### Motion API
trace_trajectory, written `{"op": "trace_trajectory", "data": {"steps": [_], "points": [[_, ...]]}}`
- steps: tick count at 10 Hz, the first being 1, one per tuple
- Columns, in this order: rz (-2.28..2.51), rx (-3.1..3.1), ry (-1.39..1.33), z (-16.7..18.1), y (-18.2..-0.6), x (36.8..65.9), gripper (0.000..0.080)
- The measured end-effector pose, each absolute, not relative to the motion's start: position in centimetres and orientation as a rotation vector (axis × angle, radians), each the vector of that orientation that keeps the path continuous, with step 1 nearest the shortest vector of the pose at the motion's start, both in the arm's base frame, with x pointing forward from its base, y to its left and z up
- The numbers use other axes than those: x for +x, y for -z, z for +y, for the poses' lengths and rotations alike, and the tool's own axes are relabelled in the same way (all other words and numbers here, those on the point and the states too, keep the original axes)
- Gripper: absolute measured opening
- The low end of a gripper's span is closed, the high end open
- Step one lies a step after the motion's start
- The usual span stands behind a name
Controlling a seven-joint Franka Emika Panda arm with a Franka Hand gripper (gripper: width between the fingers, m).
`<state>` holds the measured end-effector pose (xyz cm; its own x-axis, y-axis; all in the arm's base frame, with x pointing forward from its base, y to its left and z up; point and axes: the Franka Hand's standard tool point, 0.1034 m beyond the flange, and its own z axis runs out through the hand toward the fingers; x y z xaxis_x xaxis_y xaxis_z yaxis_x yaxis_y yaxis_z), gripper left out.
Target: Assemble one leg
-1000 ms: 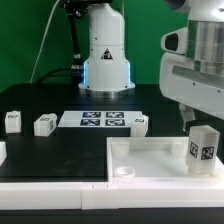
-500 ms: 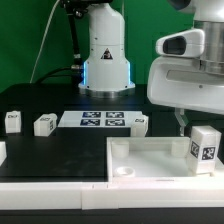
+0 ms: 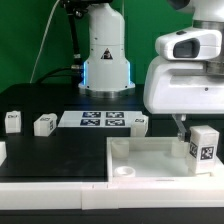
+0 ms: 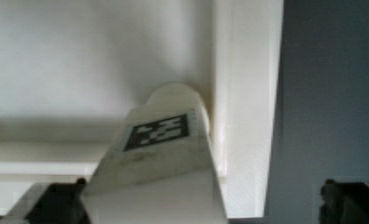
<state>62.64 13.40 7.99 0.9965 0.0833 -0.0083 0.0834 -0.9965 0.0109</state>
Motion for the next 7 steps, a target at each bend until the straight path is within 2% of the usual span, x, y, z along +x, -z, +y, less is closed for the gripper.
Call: {"op": "trace_trajectory", "data": {"steps": [2,3,4,5,6,7], "points": [[0.449,3.09,0.006,12.95,-8.03,62.83,0.0649],[0.375,3.102,0.006,13.01,-8.02,62.81,0.0649],[0.376,3.101,0.006,12.96,-8.02,62.82,0.0515],[0.376,3.101,0.006,12.95,-8.03,62.83,0.0515],[0.375,3.101,0.006,12.92,-8.03,62.83,0.0377],[0.372,3.1,0.006,12.75,-8.03,62.87,0.0291]]}}
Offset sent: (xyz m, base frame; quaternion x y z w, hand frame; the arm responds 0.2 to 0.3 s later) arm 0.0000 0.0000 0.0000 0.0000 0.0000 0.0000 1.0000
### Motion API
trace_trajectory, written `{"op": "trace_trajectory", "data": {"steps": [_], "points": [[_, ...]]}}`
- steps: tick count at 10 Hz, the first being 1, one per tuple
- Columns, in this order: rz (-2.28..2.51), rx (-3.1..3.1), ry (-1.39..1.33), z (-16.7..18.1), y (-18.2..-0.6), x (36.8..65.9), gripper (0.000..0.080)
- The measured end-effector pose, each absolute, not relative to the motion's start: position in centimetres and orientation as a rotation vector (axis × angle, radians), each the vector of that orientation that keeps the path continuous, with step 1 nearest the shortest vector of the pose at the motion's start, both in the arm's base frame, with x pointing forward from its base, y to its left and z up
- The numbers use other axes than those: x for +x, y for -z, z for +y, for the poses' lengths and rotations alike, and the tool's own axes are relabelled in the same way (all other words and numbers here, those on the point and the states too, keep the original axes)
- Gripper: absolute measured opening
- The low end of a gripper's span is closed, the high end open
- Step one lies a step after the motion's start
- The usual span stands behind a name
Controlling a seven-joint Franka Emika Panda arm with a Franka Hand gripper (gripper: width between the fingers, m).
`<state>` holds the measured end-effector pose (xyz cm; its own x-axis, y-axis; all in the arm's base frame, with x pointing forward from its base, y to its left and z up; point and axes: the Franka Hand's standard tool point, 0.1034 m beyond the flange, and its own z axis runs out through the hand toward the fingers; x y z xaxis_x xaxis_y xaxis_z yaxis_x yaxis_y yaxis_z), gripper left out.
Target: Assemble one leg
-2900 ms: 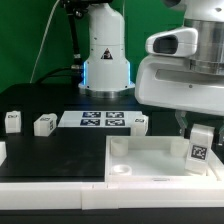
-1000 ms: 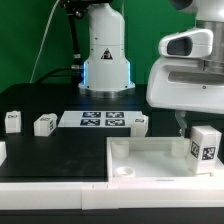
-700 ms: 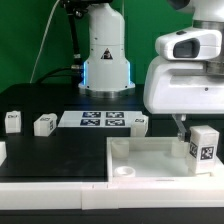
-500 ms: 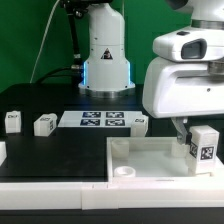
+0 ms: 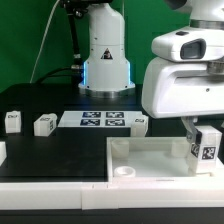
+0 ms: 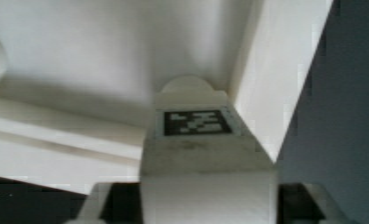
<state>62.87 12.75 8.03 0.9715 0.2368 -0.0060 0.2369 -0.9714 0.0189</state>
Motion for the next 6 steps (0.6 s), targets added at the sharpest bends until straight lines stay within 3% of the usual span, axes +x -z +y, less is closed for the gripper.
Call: {"op": "trace_trajectory", "data": {"steps": [3,6], "points": [[0.115,3.12,0.003,11.4,-8.1,63.1,0.0291],[-0.535,3.091,0.01,11.1,-7.9,63.0,0.0291]]}}
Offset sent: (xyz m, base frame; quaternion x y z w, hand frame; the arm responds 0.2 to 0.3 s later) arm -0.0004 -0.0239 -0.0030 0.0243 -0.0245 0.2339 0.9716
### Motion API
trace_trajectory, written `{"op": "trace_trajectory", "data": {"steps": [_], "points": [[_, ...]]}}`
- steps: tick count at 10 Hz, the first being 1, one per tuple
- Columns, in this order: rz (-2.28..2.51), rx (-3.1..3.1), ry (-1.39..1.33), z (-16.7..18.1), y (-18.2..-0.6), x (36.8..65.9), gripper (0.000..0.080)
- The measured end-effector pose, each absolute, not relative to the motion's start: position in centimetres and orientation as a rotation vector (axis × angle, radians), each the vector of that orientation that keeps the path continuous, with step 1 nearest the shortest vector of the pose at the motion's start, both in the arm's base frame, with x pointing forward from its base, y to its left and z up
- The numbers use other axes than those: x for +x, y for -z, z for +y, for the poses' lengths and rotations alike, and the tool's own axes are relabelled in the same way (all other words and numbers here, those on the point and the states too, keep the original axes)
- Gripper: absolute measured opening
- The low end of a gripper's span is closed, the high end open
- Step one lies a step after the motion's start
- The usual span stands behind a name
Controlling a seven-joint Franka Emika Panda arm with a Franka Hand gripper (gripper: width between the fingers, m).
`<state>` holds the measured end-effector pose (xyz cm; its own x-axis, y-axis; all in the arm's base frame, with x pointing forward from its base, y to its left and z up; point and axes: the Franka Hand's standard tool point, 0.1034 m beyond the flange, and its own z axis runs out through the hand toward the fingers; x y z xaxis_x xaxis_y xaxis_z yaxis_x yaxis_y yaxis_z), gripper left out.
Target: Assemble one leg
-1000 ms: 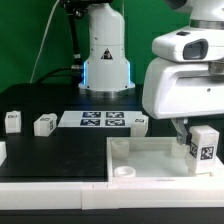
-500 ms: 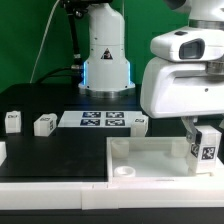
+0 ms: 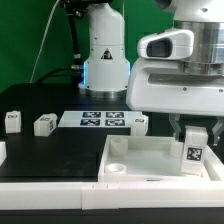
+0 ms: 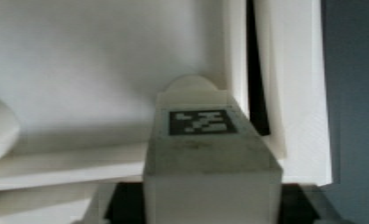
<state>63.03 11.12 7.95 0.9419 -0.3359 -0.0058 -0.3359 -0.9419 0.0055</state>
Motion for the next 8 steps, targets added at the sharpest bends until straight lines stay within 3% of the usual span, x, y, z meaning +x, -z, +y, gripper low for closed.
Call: {"op": "trace_trajectory", "data": {"steps": [5,8], "points": [[-1.521,2.74,-0.056,12.22,-7.83,62.98,0.0291],[-1.873,2.513,-0.06,12.19,-7.87,62.94,0.0291]]}}
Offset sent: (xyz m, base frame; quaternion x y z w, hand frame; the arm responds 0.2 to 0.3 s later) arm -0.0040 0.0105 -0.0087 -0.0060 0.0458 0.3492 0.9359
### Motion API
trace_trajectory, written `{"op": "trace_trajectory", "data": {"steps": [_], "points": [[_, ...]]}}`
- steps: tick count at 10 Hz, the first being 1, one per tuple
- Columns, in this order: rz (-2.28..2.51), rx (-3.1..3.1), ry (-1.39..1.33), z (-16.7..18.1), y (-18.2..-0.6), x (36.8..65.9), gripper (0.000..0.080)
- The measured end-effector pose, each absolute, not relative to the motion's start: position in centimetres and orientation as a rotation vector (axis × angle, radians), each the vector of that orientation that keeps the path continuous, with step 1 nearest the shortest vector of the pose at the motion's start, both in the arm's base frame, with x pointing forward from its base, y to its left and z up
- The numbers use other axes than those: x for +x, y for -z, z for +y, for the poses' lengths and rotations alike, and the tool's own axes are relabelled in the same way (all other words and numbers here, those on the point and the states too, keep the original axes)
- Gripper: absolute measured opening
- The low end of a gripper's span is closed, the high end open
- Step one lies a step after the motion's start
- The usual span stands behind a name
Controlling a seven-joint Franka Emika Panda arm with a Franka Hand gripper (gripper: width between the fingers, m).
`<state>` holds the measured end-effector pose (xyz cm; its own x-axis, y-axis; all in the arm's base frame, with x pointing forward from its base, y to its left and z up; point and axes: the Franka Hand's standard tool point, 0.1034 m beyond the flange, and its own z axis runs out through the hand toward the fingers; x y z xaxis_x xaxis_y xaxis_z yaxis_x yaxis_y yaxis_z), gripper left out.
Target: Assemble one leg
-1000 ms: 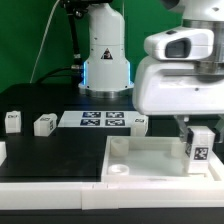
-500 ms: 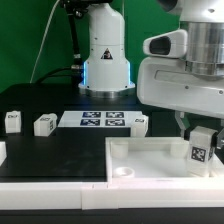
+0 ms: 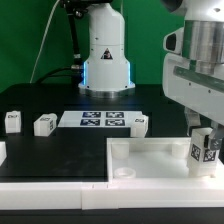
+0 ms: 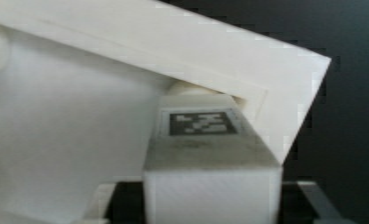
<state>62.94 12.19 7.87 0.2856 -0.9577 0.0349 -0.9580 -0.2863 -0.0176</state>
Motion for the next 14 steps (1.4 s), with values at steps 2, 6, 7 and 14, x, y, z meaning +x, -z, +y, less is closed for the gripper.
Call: {"op": "trace_trajectory", "data": {"steps": [2,6,7,14], "points": [[-2.002,2.418,-0.056,12.24,-7.85,62.91,0.0291],[-1.661,2.646,-0.037,12.45,-8.13,62.78,0.0632],[-1.442,2.78,-0.054,12.42,-8.31,63.12,0.0647],[-0.267,3.107,-0.049,12.17,-8.14,63.15,0.0649]]}}
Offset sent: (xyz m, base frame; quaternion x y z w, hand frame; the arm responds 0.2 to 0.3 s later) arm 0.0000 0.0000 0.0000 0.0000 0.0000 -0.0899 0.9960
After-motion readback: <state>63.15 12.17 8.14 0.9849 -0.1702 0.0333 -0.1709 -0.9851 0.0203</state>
